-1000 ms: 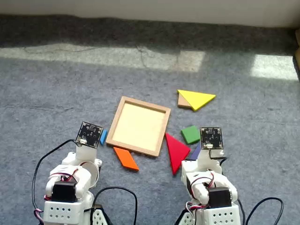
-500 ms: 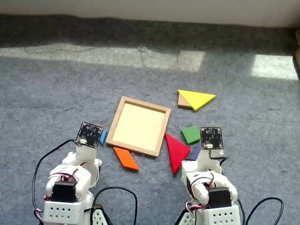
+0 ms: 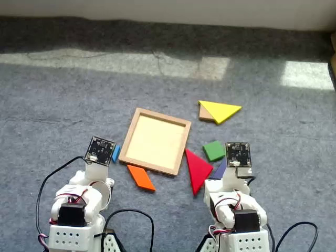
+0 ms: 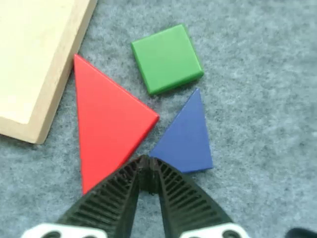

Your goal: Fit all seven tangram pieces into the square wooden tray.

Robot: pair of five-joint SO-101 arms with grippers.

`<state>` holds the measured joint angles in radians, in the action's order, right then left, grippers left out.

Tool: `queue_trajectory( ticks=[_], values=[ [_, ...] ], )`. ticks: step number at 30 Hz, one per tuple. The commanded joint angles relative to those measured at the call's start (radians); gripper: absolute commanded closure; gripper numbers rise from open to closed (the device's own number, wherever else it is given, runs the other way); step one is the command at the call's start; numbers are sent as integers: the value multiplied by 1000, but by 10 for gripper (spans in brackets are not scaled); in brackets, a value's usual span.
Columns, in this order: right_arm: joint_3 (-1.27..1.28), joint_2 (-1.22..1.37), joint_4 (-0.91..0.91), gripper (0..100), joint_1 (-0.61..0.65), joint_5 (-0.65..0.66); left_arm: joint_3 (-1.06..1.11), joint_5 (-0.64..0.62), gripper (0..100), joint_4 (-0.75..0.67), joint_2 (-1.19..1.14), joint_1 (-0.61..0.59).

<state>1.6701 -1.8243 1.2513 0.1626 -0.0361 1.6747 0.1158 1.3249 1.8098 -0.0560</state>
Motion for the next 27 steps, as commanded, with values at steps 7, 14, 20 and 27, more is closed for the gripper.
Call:
queue_trajectory(
  ticks=[7, 14, 20, 27],
  values=[
    [-74, -12, -274, 988, -295, 11, -128, 2, 994, 2, 7, -8],
    [-163, -10, -286, 988, -294, 264, -142, 5, 994, 0, 7, -90],
    [-358, 85, -174, 944, -226, 262, -151, 6, 993, 0, 7, -151],
    [-653, 490, -79, 933, -107, 247, -153, 8, 992, 0, 7, -153]
  ],
)
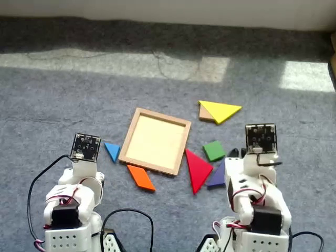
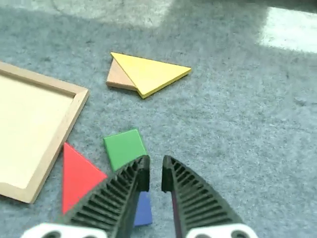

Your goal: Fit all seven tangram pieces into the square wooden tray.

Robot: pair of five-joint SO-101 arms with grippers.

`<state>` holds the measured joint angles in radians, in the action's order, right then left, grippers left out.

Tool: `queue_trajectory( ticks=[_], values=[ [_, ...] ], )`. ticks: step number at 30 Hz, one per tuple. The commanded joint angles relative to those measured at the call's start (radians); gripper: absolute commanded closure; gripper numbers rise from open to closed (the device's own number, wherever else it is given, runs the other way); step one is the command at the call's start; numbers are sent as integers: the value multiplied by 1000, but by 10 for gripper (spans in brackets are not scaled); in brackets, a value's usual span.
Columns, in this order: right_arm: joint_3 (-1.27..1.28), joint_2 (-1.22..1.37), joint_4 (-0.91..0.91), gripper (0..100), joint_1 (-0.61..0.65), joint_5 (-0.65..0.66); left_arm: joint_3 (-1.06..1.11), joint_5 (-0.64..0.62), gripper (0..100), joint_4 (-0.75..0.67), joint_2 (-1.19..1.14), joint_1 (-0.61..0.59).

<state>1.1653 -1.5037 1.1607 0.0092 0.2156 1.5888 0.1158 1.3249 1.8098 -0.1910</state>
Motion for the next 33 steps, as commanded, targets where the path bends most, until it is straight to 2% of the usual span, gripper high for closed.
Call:
queue_trajectory(
  ticks=[1, 3, 6, 10, 15, 18, 21, 24, 29, 33],
  values=[
    [-183, 226, 13, 918, 58, -31, -67, 8, 989, 0, 7, -18],
    [-251, 335, 19, 865, 67, -89, -67, 8, 950, 0, 7, -18],
    [-337, 486, 36, 803, 71, -152, -58, 5, 827, 0, 5, -18],
    [-430, 621, 90, 800, 131, -196, -44, -2, 673, 8, 4, -18],
    [-455, 664, 186, 800, 321, -180, -33, 0, 688, 2, 5, -45],
    [-397, 673, 188, 797, 432, -180, -33, 2, 687, 0, 5, -87],
    [-329, 673, 150, 796, 490, -180, -33, 2, 687, 0, 5, -91],
    [-291, 673, 76, 796, 479, -176, -33, 2, 687, 0, 5, -93],
    [-292, 674, -28, 795, 377, -173, -33, 2, 687, 0, 5, -94],
    [-323, 674, -107, 714, 325, -114, -33, 3, 687, 0, 5, -94]
  ],
)
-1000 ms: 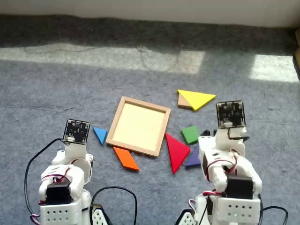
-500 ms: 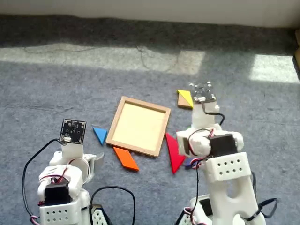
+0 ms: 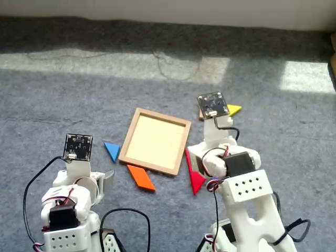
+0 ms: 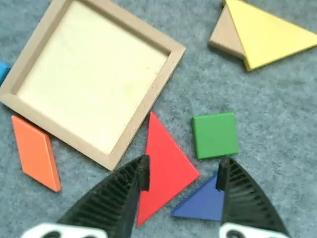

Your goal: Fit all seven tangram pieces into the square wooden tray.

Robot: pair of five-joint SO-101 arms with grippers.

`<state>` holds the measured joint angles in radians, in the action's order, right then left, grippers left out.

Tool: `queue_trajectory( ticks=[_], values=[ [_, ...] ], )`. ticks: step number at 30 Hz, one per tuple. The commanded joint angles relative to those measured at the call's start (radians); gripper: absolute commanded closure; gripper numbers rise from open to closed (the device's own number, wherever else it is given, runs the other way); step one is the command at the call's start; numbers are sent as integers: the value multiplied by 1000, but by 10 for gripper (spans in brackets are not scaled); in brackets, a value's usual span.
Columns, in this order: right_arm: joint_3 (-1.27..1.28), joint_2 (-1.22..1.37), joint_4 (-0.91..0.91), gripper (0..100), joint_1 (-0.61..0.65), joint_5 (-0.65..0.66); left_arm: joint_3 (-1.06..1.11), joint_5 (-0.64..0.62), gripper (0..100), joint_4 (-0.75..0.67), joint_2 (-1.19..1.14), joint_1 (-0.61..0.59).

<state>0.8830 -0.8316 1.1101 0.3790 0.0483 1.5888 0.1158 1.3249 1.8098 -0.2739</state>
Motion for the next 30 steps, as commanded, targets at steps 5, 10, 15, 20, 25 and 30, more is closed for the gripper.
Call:
queue_trajectory(
  ticks=[5, 10, 15, 20, 25, 30],
  values=[
    [-87, 4, -91, 632, -130, 124, -33, 3, 687, 0, 5, -12],
    [-179, 124, -85, 630, -142, 296, -30, 3, 687, 0, 5, -12],
    [-403, 403, 19, 630, -143, 431, -28, 5, 687, 0, 5, -12],
    [-708, 707, 150, 630, -174, 589, -25, 5, 687, 0, 5, -12],
    [-995, 997, 288, 630, -209, 755, -24, 5, 687, 0, 5, -12],
    [-1248, 1237, 375, 630, -243, 885, -24, 5, 687, 0, 5, -12]
  ],
)
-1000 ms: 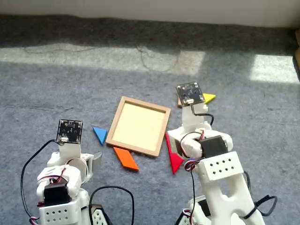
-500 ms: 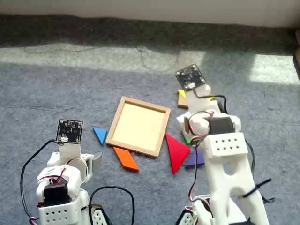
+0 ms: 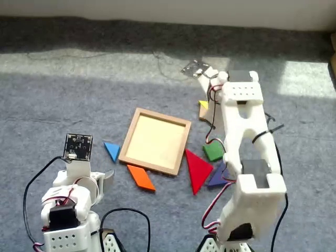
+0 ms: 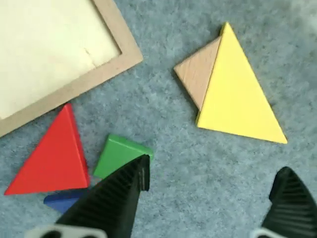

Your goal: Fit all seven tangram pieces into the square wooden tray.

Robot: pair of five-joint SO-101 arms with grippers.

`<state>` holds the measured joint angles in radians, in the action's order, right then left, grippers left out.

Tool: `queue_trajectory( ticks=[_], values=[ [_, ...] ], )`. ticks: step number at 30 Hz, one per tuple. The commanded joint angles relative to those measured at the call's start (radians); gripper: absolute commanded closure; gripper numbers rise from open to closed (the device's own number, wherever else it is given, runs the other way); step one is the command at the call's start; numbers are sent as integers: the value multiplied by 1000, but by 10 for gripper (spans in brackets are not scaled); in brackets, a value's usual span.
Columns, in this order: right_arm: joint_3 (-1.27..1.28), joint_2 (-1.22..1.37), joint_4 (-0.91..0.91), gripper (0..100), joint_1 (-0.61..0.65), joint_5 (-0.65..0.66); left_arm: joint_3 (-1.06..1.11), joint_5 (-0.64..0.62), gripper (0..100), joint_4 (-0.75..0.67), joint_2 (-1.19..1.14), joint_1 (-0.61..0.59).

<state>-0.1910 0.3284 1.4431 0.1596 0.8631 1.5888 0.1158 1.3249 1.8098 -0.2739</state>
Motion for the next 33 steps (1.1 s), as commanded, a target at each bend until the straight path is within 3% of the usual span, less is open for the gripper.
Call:
queue_trajectory(
  ticks=[1, 11, 18, 25, 28, 33],
  values=[
    [-220, 124, 51, 630, -28, 89, -24, 5, 687, 0, 5, -12],
    [-573, 495, 64, 630, -51, 176, -22, 5, 687, 0, 5, -12],
    [-684, 638, 148, 635, -73, 247, -22, 5, 688, 0, 5, -12],
    [-765, 679, 280, 899, -99, 276, -22, 5, 690, 0, 5, -12],
    [-802, 677, 318, 915, -107, 259, -22, 5, 690, 0, 5, -12],
    [-846, 677, 317, 915, -114, 78, -22, 5, 691, 0, 5, -10]
  ],
)
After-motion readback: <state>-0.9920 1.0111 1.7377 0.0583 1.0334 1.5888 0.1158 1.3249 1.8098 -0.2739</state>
